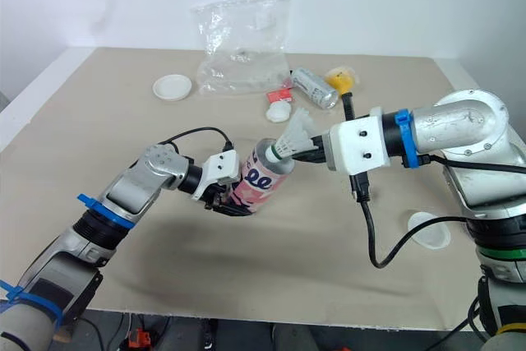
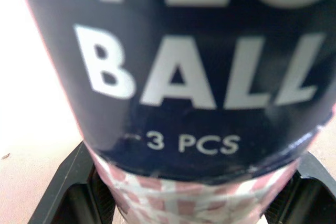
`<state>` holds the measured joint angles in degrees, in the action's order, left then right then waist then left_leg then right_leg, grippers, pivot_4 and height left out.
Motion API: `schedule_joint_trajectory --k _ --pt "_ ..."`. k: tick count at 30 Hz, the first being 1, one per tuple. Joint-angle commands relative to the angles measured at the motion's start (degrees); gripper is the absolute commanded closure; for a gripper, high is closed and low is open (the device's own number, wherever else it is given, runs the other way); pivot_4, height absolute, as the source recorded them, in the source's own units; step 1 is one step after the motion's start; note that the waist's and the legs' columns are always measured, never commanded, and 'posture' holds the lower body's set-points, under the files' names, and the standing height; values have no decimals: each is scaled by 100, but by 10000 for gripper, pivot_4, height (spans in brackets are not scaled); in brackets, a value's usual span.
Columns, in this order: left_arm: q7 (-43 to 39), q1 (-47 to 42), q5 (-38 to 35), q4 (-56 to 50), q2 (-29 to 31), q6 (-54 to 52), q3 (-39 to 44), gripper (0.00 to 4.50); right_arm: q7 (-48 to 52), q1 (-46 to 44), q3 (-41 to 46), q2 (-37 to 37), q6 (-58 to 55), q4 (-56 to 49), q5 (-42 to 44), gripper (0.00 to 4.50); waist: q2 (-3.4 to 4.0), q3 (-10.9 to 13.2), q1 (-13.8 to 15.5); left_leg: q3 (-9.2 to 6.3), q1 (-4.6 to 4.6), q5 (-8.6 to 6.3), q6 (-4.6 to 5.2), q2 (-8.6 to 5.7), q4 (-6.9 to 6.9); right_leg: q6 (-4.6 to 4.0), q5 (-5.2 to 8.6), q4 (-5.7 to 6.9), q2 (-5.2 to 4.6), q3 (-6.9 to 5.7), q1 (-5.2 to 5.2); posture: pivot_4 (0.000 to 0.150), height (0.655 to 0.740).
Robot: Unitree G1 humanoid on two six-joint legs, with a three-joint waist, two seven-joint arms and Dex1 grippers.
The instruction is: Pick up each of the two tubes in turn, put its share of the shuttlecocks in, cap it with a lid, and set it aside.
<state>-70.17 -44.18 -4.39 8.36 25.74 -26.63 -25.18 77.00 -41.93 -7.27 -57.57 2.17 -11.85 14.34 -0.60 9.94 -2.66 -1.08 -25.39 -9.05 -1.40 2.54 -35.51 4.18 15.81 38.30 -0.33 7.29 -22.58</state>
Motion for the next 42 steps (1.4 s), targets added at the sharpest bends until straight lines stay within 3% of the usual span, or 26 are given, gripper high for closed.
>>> schedule_joint_trajectory --k 1,2,4,5,12,13,17,20,25,30,42 --pt "70 -43 29 -181 63 -44 83 15933 255 -329 -21 61 92 71 20 44716 0 0 -2 1 0 0 0 0 0 0 0 0 0 1 0 1500 7400" --pt "78 -28 30 -199 74 -54 86 15933 309 -364 -29 77 33 55 74 44716 0 0 -2 0 0 0 0 0 0 0 -1 1 0 1 -1 1500 7400" --pt "86 -4 32 -219 93 -59 86 15933 367 -432 -16 120 -26 16 156 38151 0 0 -2 -1 0 0 0 1 -1 0 0 3 1 -1 0 1500 7400" --pt "91 2 33 -221 98 -63 86 15933 380 -454 3 141 -77 -12 208 37285 0 0 -2 -1 0 0 0 1 -1 0 0 3 1 -1 0 1500 7400" --pt "126 -17 43 -190 95 -62 58 15933 277 -402 236 151 -601 -184 508 7447 0 0 -2 -1 1 0 0 1 -4 -1 -1 6 0 -1 0 1500 7400" --pt "123 -26 43 -180 90 -60 53 15933 135 -356 364 185 -833 -232 674 1281 0 0 -2 -2 1 0 0 1 -4 -1 -1 6 0 -1 0 1500 7400" --pt "109 -31 39 -184 82 -55 40 15933 -535 -162 967 303 -1857 -244 1294 536 0 0 0 -4 0 0 0 1 -4 -11 -7 8 0 -2 1 1500 7400" --pt "102 -33 37 -186 68 -50 26 15933 -1864 450 2011 690 -3041 336 1738 536 -8 -4 1 -4 0 0 0 0 -4 -24 -15 8 0 -2 2 1500 7400" --pt "103 -18 40 -219 53 -69 10 15933 -3688 1559 2861 1344 -3282 1044 1141 536 -22 -6 33 -18 0 0 0 -3 -19 -25 -16 6 -5 -19 23 1500 7400" --pt "84 9 41 -272 91 -96 15 15933 -4260 2053 2916 1795 -2946 1344 886 536 1 -7 -8 -9 -1 1 1 -7 -11 -21 -16 13 -4 -6 9 1500 7400" --pt "137 41 48 -317 117 -163 55 15933 -4416 1229 2521 2304 -2291 3329 602 536 2 -7 -21 -3 11 5 6 -3 -14 2 -13 17 4 3 13 1500 7400"
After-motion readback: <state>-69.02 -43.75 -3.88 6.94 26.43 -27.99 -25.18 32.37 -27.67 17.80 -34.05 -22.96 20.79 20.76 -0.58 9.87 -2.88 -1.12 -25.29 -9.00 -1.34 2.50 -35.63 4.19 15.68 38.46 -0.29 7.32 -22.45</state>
